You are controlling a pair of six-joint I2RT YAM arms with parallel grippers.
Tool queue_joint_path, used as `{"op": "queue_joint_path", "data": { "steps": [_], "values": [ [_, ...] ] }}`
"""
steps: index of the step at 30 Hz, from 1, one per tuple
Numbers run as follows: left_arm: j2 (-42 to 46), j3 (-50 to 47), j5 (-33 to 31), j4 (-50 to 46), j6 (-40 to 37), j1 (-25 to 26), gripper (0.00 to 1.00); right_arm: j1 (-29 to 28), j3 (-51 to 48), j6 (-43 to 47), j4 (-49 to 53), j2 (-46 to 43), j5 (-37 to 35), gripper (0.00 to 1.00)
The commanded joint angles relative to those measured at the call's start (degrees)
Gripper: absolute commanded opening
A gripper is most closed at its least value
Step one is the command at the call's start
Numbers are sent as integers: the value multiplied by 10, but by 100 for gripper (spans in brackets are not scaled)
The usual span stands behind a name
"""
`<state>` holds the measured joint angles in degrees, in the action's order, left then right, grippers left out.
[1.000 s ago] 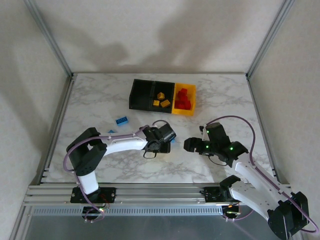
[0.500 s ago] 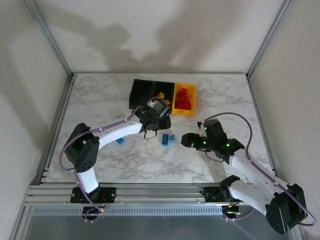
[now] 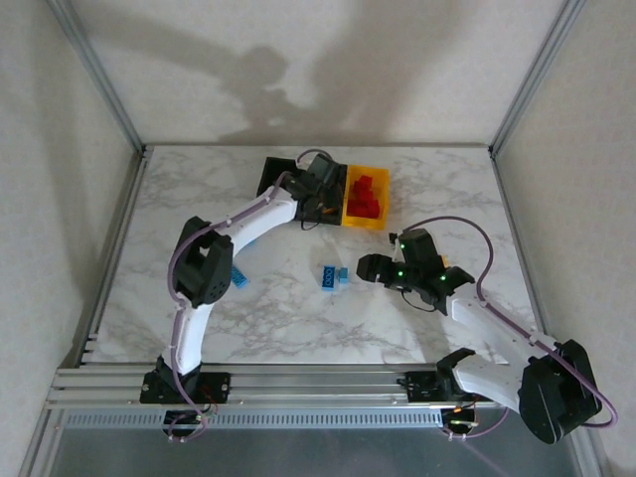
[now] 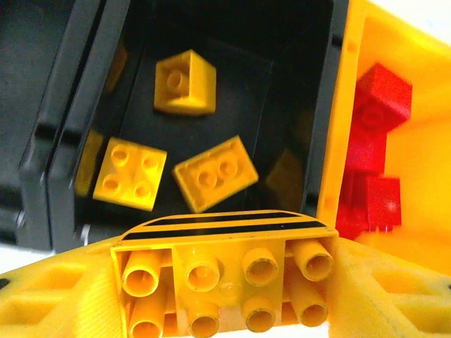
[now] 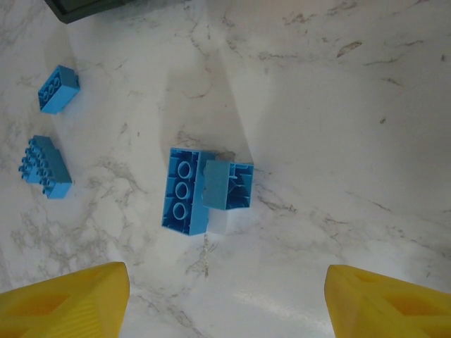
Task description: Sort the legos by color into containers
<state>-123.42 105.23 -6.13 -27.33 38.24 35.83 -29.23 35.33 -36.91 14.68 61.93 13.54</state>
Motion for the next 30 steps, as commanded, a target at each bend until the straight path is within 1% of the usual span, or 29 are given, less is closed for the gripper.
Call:
{"op": "queue_joint_path", "data": {
  "steps": [1, 7, 12, 17, 30],
  "values": [
    [-47, 65, -14, -30, -8, -11, 58, 2, 20, -1, -22, 7, -4, 73],
    [-120, 167, -13, -52, 3, -26, 58, 5, 15, -3, -11, -1, -11, 73],
    [-157, 210, 5, -52, 14, -35, 58, 10, 16, 0, 2, -10, -21, 73],
    [-175, 225, 15, -45, 20, -39, 58, 17, 17, 1, 12, -19, -24, 73],
    [-190, 222, 26, -37, 26, -41, 62, 25, 21, 4, 26, -30, -32, 73]
  ]
}}
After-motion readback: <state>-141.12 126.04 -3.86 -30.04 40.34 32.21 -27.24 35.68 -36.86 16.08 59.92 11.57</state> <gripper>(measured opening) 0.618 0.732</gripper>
